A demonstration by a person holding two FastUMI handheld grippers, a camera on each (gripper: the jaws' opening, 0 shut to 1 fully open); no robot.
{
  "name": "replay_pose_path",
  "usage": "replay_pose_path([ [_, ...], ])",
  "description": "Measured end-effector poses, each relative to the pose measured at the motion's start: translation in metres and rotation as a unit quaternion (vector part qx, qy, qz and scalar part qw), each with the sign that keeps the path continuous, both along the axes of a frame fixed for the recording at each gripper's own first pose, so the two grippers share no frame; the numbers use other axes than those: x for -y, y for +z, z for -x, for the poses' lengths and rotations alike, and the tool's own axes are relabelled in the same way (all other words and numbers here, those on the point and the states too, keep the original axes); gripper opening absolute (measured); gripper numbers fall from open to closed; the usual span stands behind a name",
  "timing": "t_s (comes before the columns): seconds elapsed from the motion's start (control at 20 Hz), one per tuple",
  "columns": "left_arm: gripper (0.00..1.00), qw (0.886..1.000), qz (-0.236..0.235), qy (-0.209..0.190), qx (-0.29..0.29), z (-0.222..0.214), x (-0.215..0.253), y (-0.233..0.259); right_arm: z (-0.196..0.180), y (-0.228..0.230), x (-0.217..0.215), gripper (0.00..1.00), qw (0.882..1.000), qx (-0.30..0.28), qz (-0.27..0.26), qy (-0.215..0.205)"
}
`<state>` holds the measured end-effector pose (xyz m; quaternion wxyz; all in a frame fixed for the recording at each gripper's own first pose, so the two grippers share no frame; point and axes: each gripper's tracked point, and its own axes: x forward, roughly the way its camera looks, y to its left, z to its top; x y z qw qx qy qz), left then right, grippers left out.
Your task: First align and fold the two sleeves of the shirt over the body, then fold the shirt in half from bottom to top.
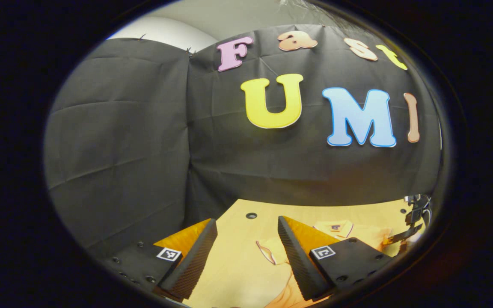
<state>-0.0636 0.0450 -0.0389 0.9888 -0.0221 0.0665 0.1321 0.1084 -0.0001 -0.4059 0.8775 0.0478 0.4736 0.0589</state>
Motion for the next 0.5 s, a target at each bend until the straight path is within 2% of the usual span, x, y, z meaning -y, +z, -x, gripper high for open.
replay_pose_path([
  [0.1, 0.94, 1.000, -0.002, 0.000, -0.001, -0.001, -0.002, -0.001, -0.002, -0.001, -0.001, 0.04, 1.000, -0.003, 0.004, 0.002],
  [0.2, 0.94, 1.000, -0.004, 0.001, -0.001, 0.000, -0.002, 0.000, -0.002, 0.002, 0.001, 0.03, 0.999, 0.000, 0.036, 0.019],
  [0.35, 0.94, 1.000, -0.004, 0.004, -0.002, 0.000, -0.003, 0.000, -0.012, 0.019, -0.002, 0.03, 0.993, 0.041, 0.098, 0.053],
  [0.5, 0.94, 1.000, 0.002, 0.007, -0.002, 0.000, -0.003, 0.000, -0.021, 0.044, -0.026, 0.03, 0.984, 0.084, 0.119, 0.099],
])
